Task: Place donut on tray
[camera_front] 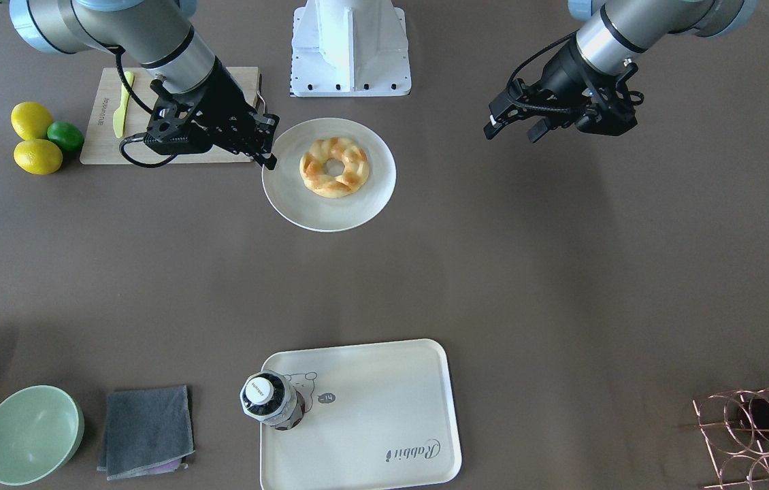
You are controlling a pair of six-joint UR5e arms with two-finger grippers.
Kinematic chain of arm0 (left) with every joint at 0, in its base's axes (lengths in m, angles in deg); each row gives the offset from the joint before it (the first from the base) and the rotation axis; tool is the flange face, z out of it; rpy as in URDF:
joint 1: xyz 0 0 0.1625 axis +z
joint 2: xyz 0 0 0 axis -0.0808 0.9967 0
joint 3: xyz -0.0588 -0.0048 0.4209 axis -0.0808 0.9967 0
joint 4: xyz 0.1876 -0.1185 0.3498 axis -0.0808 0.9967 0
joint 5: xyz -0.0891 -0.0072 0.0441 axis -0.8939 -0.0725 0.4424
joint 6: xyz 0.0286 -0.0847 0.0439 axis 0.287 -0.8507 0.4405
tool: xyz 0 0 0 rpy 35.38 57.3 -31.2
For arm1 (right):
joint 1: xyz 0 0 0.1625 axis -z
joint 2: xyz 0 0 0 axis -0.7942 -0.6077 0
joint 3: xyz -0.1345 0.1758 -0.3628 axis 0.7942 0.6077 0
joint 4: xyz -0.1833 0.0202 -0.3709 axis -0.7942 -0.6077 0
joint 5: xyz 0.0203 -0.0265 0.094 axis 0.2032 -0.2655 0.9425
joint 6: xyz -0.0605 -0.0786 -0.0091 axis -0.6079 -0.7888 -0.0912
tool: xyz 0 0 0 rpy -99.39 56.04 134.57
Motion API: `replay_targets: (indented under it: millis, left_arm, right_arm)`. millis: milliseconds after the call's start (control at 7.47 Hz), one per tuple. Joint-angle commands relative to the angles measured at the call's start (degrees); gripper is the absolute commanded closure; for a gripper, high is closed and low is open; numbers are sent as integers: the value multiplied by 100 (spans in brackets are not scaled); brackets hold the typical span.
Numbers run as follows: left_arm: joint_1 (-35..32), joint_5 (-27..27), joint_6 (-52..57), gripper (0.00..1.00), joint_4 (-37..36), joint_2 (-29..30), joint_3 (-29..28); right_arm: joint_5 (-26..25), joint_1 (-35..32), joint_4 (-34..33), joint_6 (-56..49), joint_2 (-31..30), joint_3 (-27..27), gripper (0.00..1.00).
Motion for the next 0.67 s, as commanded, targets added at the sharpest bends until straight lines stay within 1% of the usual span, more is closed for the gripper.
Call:
replay_targets:
  millis: [0, 134, 268, 402, 536]
  left_arm:
    - [193, 343, -94, 5, -552, 786, -328]
    - [446, 467, -94, 7, -693, 937, -347]
    - [492, 573, -94, 8, -729, 991, -347]
    - [510, 574, -94, 11, -730, 1027, -339]
    - [562, 574, -102, 11, -730, 1044, -321]
  right_arm:
    - [-311, 494, -648, 134, 160, -464, 100]
    - [-451, 635, -834, 134, 300, -474, 100]
    - [-600, 758, -975, 134, 380, -465, 100]
    - [-619, 776, -1028, 134, 415, -474, 100]
    - [-619, 794, -1029, 134, 424, -474, 100]
